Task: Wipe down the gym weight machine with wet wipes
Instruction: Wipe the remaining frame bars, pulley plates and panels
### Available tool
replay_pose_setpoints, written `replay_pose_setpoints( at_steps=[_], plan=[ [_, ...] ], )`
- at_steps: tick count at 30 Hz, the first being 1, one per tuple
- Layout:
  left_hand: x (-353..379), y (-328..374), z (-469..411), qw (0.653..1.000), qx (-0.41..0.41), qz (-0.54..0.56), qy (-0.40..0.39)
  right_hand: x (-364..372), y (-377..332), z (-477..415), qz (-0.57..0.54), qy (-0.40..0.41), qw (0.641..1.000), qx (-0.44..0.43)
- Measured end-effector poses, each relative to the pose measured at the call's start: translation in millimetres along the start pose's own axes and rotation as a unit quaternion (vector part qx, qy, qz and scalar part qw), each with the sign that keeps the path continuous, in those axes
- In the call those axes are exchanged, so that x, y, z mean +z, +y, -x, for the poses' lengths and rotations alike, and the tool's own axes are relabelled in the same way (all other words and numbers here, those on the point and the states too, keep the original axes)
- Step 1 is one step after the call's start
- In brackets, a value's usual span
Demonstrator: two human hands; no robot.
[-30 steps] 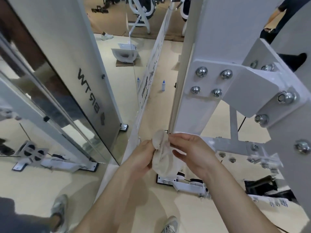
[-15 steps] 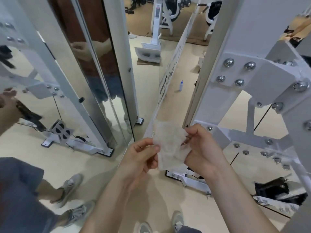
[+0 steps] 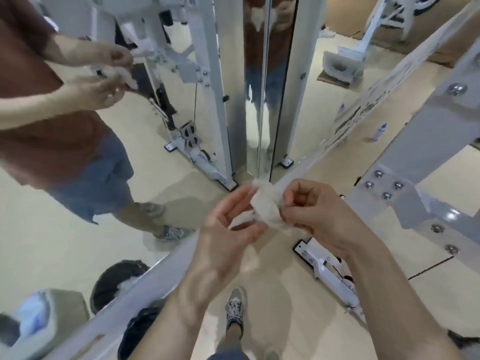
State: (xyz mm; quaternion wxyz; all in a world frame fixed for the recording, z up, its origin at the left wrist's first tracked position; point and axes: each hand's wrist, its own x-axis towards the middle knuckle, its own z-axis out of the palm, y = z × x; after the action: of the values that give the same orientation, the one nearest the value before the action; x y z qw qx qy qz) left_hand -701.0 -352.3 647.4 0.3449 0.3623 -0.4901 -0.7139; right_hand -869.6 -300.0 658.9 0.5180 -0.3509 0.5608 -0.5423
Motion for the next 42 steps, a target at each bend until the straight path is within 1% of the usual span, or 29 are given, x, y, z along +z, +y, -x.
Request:
replay_pose_setpoints(
  at_steps=[2,3,5,8,11,13,15,17,18,20,22,24,27,29,31,34,36,38,39,42],
  plan=[
    [-9,-14,28,0.992,0.013,-0.122,0.043,17,12,9,0.013,-0.047,0.999,0.0],
    [-14,-18,41,0.987,0.011,-0.141,0.078,25,18,14,0.016,-0.072,0.997,0.005],
    [-26,-24,66,0.983,-0.003,-0.107,0.148,44,29,23,0.028,-0.111,0.993,0.015],
    [-47,-30,106,0.987,-0.036,-0.021,0.157,74,47,34,0.053,-0.135,0.989,0.033],
    [-72,-37,139,0.979,-0.046,-0.025,0.195,107,64,45,0.1,-0.148,0.982,0.066],
    [-88,-42,157,0.974,-0.041,-0.004,0.221,130,75,54,0.113,-0.151,0.978,0.088],
    [-100,-48,172,0.966,-0.043,0.048,0.249,154,87,63,0.085,-0.164,0.976,0.115],
    [-115,-58,185,0.945,-0.047,0.099,0.308,179,101,72,0.029,-0.183,0.965,0.183],
    [-122,-64,190,0.934,-0.039,0.102,0.339,191,108,76,-0.008,-0.193,0.956,0.222],
    [-142,-79,202,0.92,-0.03,0.058,0.385,213,127,80,-0.052,-0.195,0.94,0.275],
    [-164,-94,216,0.92,-0.05,0.046,0.386,236,152,84,-0.038,-0.184,0.943,0.274],
    [-189,-111,227,0.919,-0.087,0.081,0.377,261,179,87,-0.011,-0.155,0.953,0.261],
    [-241,-148,235,0.899,-0.143,0.073,0.407,305,226,89,0.046,-0.133,0.953,0.269],
    [-279,-178,235,0.889,-0.178,0.054,0.419,333,259,87,0.064,-0.114,0.949,0.288],
    [-319,-211,232,0.884,-0.204,0.037,0.42,356,290,81,0.056,-0.093,0.94,0.324],
    [-368,-273,227,0.878,-0.238,-0.035,0.413,373,334,73,0.075,-0.068,0.921,0.376],
    [-395,-313,223,0.867,-0.271,-0.066,0.413,378,360,68,0.047,-0.018,0.917,0.397],
    [-418,-355,217,0.863,-0.295,-0.081,0.403,380,377,64,-0.031,0.05,0.904,0.423],
    [-429,-372,213,0.862,-0.304,-0.086,0.397,379,384,62,-0.049,0.072,0.901,0.425],
    [-454,-412,200,0.864,-0.325,-0.085,0.375,376,403,62,-0.04,0.095,0.91,0.401]
  ],
)
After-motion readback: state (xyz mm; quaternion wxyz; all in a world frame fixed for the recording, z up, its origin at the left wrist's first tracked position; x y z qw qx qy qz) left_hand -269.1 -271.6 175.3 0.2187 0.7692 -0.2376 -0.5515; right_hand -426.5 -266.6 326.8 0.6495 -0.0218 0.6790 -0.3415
